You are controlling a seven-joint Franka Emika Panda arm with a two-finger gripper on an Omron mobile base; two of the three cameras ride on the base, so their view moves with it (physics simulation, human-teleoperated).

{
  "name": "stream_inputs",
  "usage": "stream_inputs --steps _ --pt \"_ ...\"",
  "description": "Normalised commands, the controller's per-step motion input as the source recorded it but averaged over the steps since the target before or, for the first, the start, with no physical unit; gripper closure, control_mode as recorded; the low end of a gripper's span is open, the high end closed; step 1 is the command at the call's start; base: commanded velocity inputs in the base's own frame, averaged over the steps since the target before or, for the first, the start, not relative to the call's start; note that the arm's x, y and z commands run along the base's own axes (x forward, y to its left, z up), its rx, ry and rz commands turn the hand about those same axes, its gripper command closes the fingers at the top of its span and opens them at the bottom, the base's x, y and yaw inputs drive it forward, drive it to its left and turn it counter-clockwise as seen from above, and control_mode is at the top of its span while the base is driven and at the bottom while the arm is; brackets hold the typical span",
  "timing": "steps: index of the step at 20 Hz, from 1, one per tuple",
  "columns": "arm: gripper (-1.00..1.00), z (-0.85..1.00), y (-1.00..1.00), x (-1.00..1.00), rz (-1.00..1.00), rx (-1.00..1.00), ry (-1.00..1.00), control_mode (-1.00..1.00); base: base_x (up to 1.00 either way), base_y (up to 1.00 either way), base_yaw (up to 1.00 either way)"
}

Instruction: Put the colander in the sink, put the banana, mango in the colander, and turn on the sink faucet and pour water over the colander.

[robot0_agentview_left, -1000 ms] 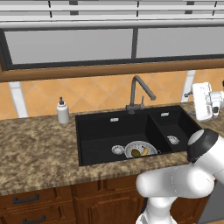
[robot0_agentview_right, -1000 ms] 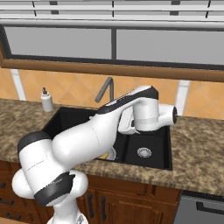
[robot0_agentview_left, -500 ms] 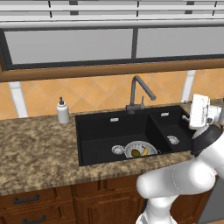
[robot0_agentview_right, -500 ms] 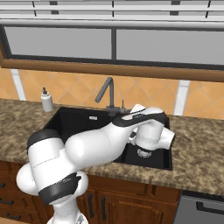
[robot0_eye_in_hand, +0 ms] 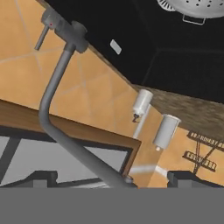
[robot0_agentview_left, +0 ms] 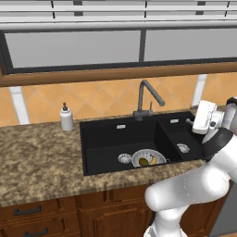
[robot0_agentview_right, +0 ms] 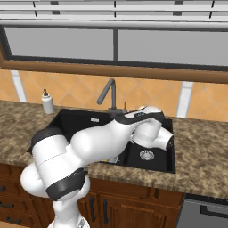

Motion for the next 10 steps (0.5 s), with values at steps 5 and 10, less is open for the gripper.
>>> stream_inputs --steps 5,10 --pt "-1.0 -0.28 0.1 0.23 -0.12 0.0 0.05 -1.0 0.0 0.0 0.0" --pt "-1.0 -0.21 0.24 0.2 -0.09 -0.01 0.0 -1.0 0.0 0.0 0.0"
